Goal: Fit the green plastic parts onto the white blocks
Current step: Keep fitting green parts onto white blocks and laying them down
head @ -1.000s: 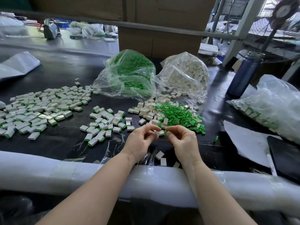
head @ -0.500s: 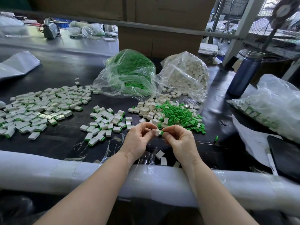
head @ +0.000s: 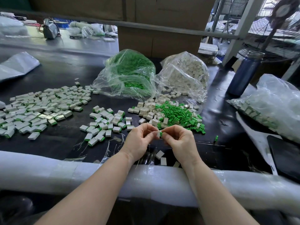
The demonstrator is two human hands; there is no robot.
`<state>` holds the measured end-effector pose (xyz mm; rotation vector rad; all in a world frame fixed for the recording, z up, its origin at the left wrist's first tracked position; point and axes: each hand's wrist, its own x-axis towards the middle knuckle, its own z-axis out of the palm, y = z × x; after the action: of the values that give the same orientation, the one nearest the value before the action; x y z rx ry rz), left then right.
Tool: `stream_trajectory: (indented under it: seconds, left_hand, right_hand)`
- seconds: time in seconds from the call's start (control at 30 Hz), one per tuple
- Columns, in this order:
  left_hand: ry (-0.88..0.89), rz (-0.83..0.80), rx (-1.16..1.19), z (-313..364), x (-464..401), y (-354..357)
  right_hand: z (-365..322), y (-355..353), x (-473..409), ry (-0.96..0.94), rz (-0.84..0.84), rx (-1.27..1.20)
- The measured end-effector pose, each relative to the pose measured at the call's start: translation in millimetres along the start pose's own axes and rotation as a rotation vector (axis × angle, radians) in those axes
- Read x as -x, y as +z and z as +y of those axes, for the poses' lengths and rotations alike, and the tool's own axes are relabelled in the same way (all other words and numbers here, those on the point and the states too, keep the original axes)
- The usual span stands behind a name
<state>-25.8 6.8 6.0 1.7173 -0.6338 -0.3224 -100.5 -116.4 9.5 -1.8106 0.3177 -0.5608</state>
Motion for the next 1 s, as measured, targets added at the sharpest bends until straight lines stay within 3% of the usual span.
stream_trajectory:
  seconds: [0.67, 1.0]
  left_hand:
    - [-0.029, -0.041, -0.088, 2.0, 2.3, 2.4]
    - [0.044, -0.097, -0.024, 6.6, 4.4, 1.5]
  right_hand:
    - [0.5, 1.5, -2.5, 0.054, -0.037, -0.007]
    - [-0.2, -0.5, -3.2, 0.147, 0.014, -0.175]
